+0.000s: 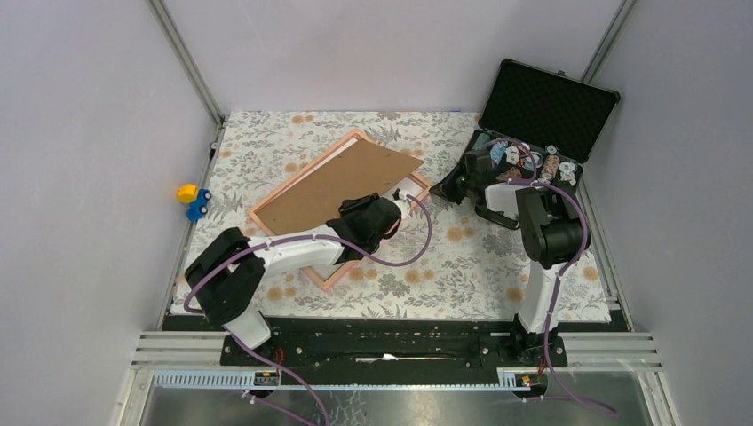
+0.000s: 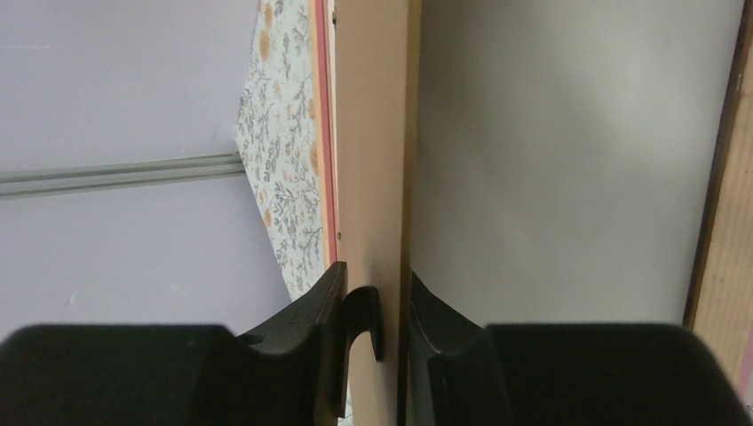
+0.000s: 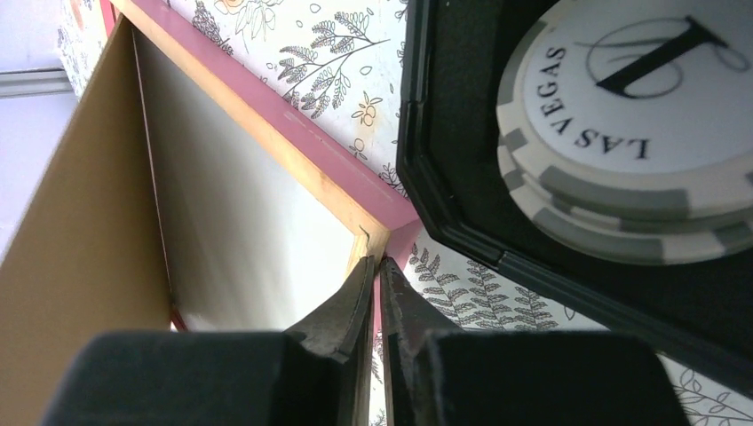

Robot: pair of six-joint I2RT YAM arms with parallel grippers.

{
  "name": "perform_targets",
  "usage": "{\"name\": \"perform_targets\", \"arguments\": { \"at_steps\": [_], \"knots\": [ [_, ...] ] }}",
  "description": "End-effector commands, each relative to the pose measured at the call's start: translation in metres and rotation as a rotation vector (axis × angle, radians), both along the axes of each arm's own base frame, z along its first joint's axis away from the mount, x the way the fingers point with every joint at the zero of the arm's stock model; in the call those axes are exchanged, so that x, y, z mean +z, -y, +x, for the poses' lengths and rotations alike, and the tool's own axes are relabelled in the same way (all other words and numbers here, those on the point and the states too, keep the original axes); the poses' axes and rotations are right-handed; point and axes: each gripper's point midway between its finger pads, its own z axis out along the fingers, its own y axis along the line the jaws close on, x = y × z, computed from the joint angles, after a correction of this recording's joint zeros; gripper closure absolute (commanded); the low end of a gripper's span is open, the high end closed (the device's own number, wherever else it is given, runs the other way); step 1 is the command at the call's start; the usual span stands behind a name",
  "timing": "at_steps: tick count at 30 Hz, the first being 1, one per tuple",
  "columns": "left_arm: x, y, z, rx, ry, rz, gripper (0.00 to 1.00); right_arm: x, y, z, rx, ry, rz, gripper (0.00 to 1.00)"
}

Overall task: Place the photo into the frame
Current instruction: Turn over the photo frame item on the photo frame.

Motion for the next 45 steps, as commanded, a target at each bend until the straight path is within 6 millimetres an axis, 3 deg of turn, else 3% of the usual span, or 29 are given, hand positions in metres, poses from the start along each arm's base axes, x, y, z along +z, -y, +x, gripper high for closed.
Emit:
{"name": "perform_targets", "arguments": {
  "at_steps": [1, 6, 8, 12, 19, 21, 28, 34, 39, 45],
  "knots": [
    [-0.023, -0.017, -0.009, 0.083, -0.056, 0.022, 0.68, -0.025, 0.014, -0.015, -0.02, -0.075, -0.058, 1.0],
    [-0.036, -0.01, -0.013, 0.094, -0.102, 0.047, 0.58, -0.025, 0.013, -0.015, -0.017, -0.074, -0.051, 1.0],
    [-0.038, -0.002, -0.017, 0.079, -0.159, 0.009, 0.45, -0.025, 0.013, -0.014, -0.017, -0.074, -0.048, 1.0],
    [-0.032, 0.009, -0.02, 0.062, -0.184, -0.072, 0.3, -0.025, 0.013, -0.015, -0.015, -0.074, -0.042, 1.0],
    [-0.032, 0.019, -0.027, 0.021, -0.233, -0.141, 0.13, -0.025, 0.012, -0.015, -0.013, -0.072, -0.03, 1.0],
    [-0.037, 0.022, -0.028, 0.019, -0.256, -0.139, 0.03, -0.025, 0.012, -0.015, -0.012, -0.072, -0.025, 1.0],
    [-0.046, 0.028, -0.026, 0.042, -0.288, -0.142, 0.02, -0.025, 0.011, -0.015, -0.01, -0.069, -0.013, 1.0],
    [-0.04, 0.047, -0.036, 0.063, -0.36, -0.288, 0.01, -0.025, 0.01, -0.015, -0.007, -0.07, -0.001, 1.0],
    [-0.021, 0.079, -0.052, 0.006, -0.463, -0.476, 0.01, -0.025, 0.009, -0.015, -0.002, -0.068, 0.007, 1.0],
    [0.014, 0.1, -0.065, -0.073, -0.52, -0.623, 0.01, -0.025, 0.006, -0.014, 0.01, -0.063, 0.016, 0.97]
  ]
}}
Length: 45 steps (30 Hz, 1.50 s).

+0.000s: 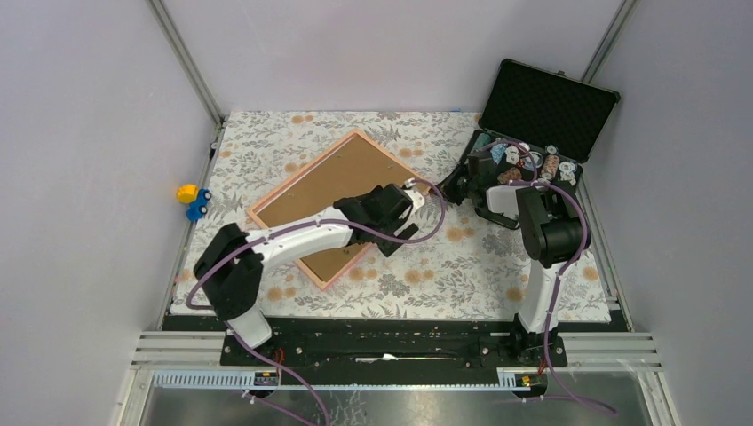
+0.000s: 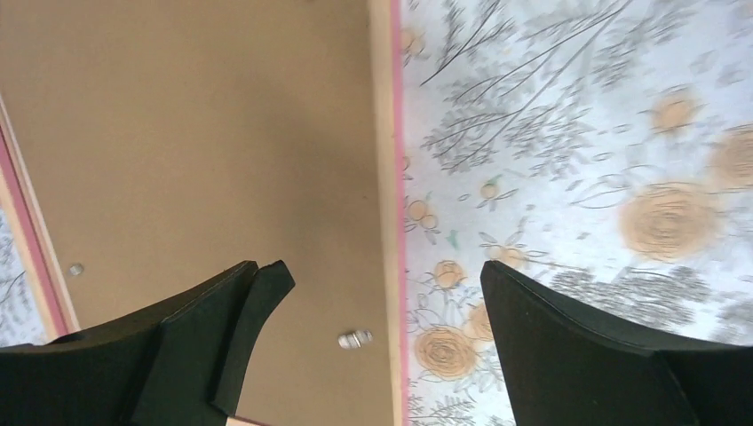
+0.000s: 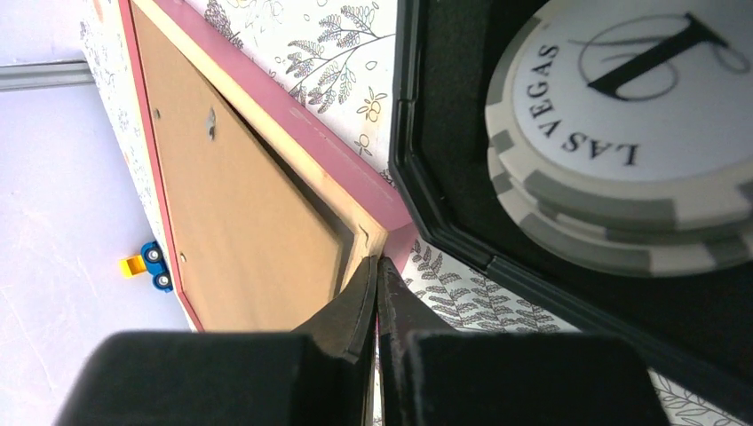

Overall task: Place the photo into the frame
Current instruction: Turn over the photo frame item on the photo frame, then adjust the photo frame at the center of the board.

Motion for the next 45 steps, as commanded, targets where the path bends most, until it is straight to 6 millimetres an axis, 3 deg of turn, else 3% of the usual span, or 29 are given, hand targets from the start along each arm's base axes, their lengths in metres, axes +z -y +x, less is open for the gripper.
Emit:
{"name": "perform_targets", "arguments": {
  "at_steps": [1, 4, 6, 8, 11, 14, 17, 20, 23, 26, 28, 30, 33, 35, 40, 45],
  "knots": [
    [0.058, 0.025, -0.003, -0.013, 0.009, -0.216, 0.01, -0.025, 0.009, -0.012, -0.003, -0.068, -0.03, 0.96],
    [0.072, 0.021, 0.0, 0.036, 0.002, -0.245, 0.01, -0.023, 0.007, -0.012, 0.003, -0.059, -0.023, 0.93],
    [0.093, 0.021, 0.005, 0.067, 0.012, -0.341, 0.01, -0.022, 0.006, -0.012, 0.006, -0.053, -0.018, 0.9],
    [0.117, 0.011, 0.022, 0.144, 0.024, -0.46, 0.01, -0.021, 0.005, -0.012, 0.01, -0.047, -0.014, 0.89],
    [0.147, -0.03, 0.066, 0.34, 0.075, -0.633, 0.02, -0.019, 0.004, -0.012, 0.02, -0.036, -0.006, 0.86],
    [0.164, -0.095, 0.116, 0.608, 0.179, -0.784, 0.01, -0.016, 0.0, -0.012, 0.037, -0.02, 0.011, 0.83],
    [0.161, -0.159, 0.158, 0.814, 0.27, -0.91, 0.01, -0.014, -0.003, -0.011, 0.052, -0.007, 0.026, 0.82],
    [0.131, -0.225, 0.196, 0.998, 0.286, -0.982, 0.01, -0.007, -0.01, -0.01, 0.091, 0.039, 0.065, 0.7],
    [0.097, -0.253, 0.232, 1.057, 0.221, -1.045, 0.01, -0.003, -0.01, -0.012, 0.094, 0.062, 0.07, 0.53],
    [0.069, -0.264, 0.263, 1.048, 0.185, -1.045, 0.01, -0.001, -0.013, -0.011, 0.111, 0.066, 0.075, 0.38],
    [0.056, -0.266, 0.281, 1.011, 0.192, -1.037, 0.01, -0.002, -0.014, -0.011, 0.119, 0.062, 0.083, 0.34],
    [0.031, -0.262, 0.292, 1.009, 0.119, -1.016, 0.01, -0.001, -0.017, -0.01, 0.131, 0.063, 0.094, 0.33],
    [-0.021, -0.264, 0.29, 1.133, -0.007, -0.927, 0.01, 0.001, -0.018, -0.009, 0.142, 0.075, 0.1, 0.31],
    [-0.043, -0.263, 0.281, 1.199, -0.049, -0.93, 0.01, 0.003, -0.021, -0.01, 0.152, 0.087, 0.108, 0.3],
    [-0.052, -0.247, 0.253, 1.261, -0.117, -1.006, 0.01, 0.005, -0.036, -0.009, 0.21, 0.108, 0.113, 0.29],
    [-0.033, -0.216, 0.219, 1.216, -0.151, -1.109, 0.01, 0.001, -0.05, 0.004, 0.267, 0.095, 0.041, 0.29]
  ]
}}
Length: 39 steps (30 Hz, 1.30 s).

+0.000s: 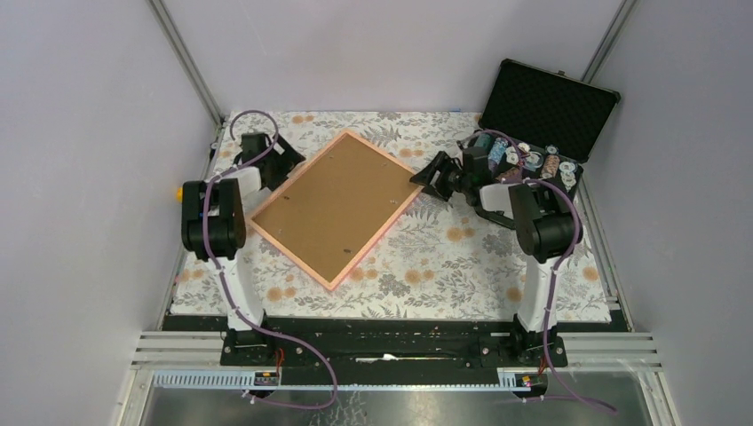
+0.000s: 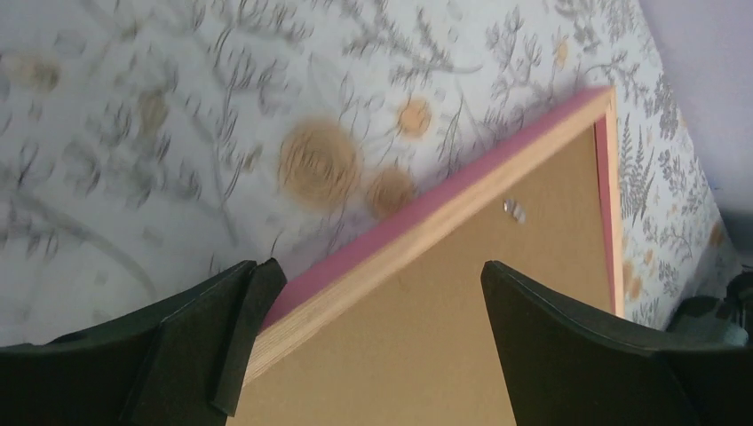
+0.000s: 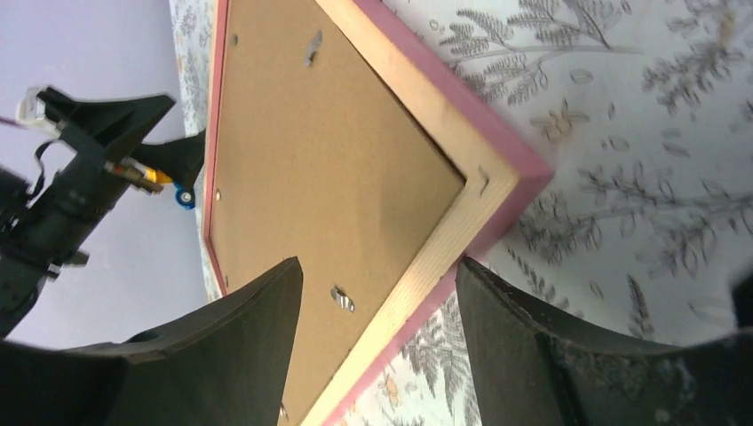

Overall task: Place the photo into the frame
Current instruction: Adjust the photo frame at the center of the board, then install the photo frame at the center of the board.

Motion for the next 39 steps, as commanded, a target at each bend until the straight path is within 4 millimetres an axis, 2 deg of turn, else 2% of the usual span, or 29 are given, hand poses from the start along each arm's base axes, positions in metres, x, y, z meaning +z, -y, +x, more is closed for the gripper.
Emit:
{"name": "perform_targets", "arguments": {
  "at_steps": [1, 5, 6, 8, 11, 15, 19, 24, 28, 30, 32, 34, 35, 36, 38, 39],
  "knots": [
    [0.014, 0.04, -0.043, -0.026, -0.01, -0.133, 0.01, -0.023, -0.01, 0.007, 0.049, -0.068, -0.082, 0.29],
    [0.015, 0.075, -0.082, -0.093, 0.01, -0.127, 0.01, -0.027, -0.005, 0.017, 0.106, -0.105, -0.194, 0.27],
    [0.014, 0.083, -0.092, -0.117, 0.013, -0.145, 0.01, -0.023, -0.001, 0.021, 0.116, -0.115, -0.233, 0.26],
    [0.011, 0.091, -0.11, -0.142, 0.017, -0.182, 0.01, -0.022, 0.01, 0.014, 0.14, -0.164, -0.323, 0.25],
    [0.013, 0.089, -0.133, -0.153, 0.051, -0.17, 0.01, -0.009, 0.028, -0.001, 0.144, -0.182, -0.424, 0.23],
    [0.018, 0.084, -0.158, -0.178, 0.097, -0.122, 0.01, 0.021, 0.053, -0.025, 0.11, -0.14, -0.529, 0.18],
    [0.019, 0.082, -0.176, -0.189, 0.125, -0.103, 0.01, 0.027, 0.06, -0.058, 0.141, -0.16, -0.534, 0.18],
    [0.019, 0.081, -0.192, -0.164, 0.174, -0.138, 0.01, 0.026, 0.056, -0.098, 0.166, -0.173, -0.543, 0.21],
    [0.021, 0.082, -0.192, -0.166, 0.193, -0.127, 0.01, 0.019, 0.054, -0.12, 0.171, -0.199, -0.576, 0.2],
    [0.019, 0.082, -0.192, -0.167, 0.19, -0.128, 0.01, 0.023, 0.05, -0.129, 0.193, -0.174, -0.602, 0.18],
    [0.021, 0.084, -0.193, -0.176, 0.201, -0.136, 0.01, 0.036, 0.049, -0.138, 0.182, -0.128, -0.66, 0.16],
    [0.021, 0.084, -0.194, -0.178, 0.204, -0.136, 0.01, 0.058, 0.048, -0.148, 0.162, -0.051, -0.732, 0.11],
    [0.021, 0.084, -0.194, -0.182, 0.207, -0.135, 0.01, 0.077, 0.047, -0.153, 0.144, 0.01, -0.722, 0.04],
    [0.022, 0.085, -0.195, -0.188, 0.211, -0.137, 0.01, 0.081, 0.043, -0.157, 0.148, 0.032, -0.685, 0.01],
    [0.023, 0.089, -0.195, -0.208, 0.219, -0.148, 0.01, 0.108, 0.033, -0.156, 0.123, 0.154, -0.576, 0.0],
    [0.024, 0.092, -0.196, -0.226, 0.224, -0.158, 0.01, 0.106, 0.039, -0.155, 0.071, 0.162, -0.571, 0.0]
  ]
}}
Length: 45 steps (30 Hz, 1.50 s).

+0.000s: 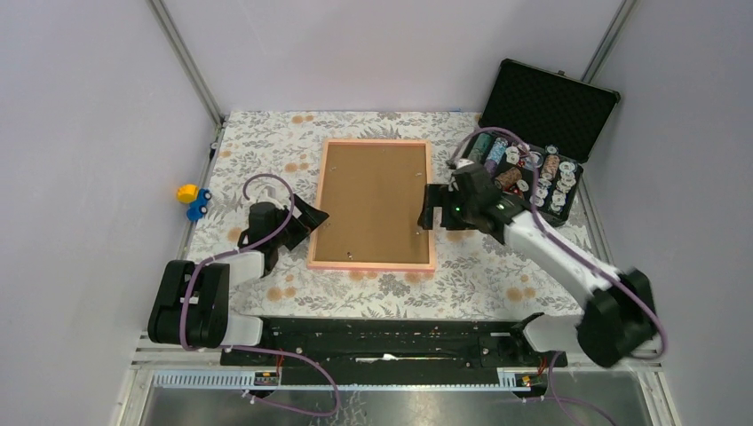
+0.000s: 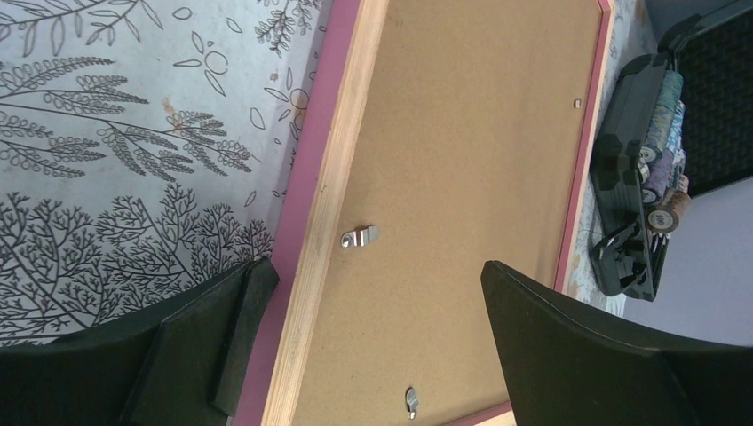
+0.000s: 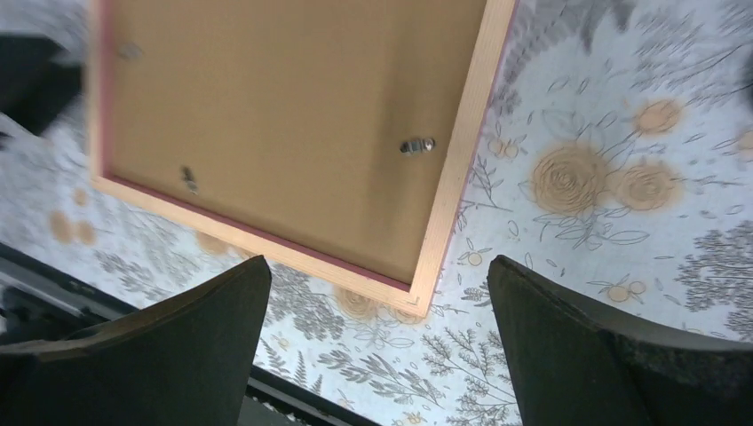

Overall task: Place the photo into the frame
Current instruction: Install the photo frame at the center of the board.

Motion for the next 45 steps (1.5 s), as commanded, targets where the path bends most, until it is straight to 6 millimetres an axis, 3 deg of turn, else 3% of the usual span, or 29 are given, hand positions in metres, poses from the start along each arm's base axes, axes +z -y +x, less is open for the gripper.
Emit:
{"name": "perform_targets", "arguments": {
  "at_steps": [1, 3, 7, 16, 19, 24, 27, 36, 45],
  "knots": [
    [0.021, 0.012, 0.007, -0.067, 0.107, -0.039, 0.01, 0.041, 0.018, 0.011, -0.164, 0.216, 0.08, 0.0],
    [0.021, 0.014, 0.007, -0.079, 0.105, -0.045, 0.01, 0.037, 0.026, 0.015, -0.199, 0.216, 0.053, 0.0],
    [0.023, 0.013, 0.006, -0.066, 0.116, -0.043, 0.01, 0.021, 0.024, 0.023, -0.238, 0.095, -0.015, 0.0],
    [0.028, 0.014, 0.0, -0.058, 0.145, -0.067, 0.01, -0.029, -0.003, 0.05, -0.348, -0.159, -0.073, 0.03],
    [0.031, 0.013, -0.002, -0.042, 0.166, -0.048, 0.01, -0.044, -0.008, 0.054, -0.402, -0.202, -0.076, 0.09],
    [0.037, 0.013, -0.005, -0.019, 0.192, 0.0, 0.01, -0.071, -0.012, 0.051, -0.495, -0.28, -0.123, 0.31],
    [0.037, 0.014, -0.004, -0.023, 0.195, 0.005, 0.01, -0.082, -0.017, 0.047, -0.491, -0.328, -0.144, 0.36],
    [0.036, 0.015, -0.004, -0.025, 0.192, 0.012, 0.01, -0.093, -0.019, 0.028, -0.45, -0.352, -0.166, 0.49],
    [0.034, 0.018, -0.002, -0.038, 0.178, 0.015, 0.01, -0.084, -0.025, 0.023, -0.346, -0.313, -0.161, 0.42]
  ]
}}
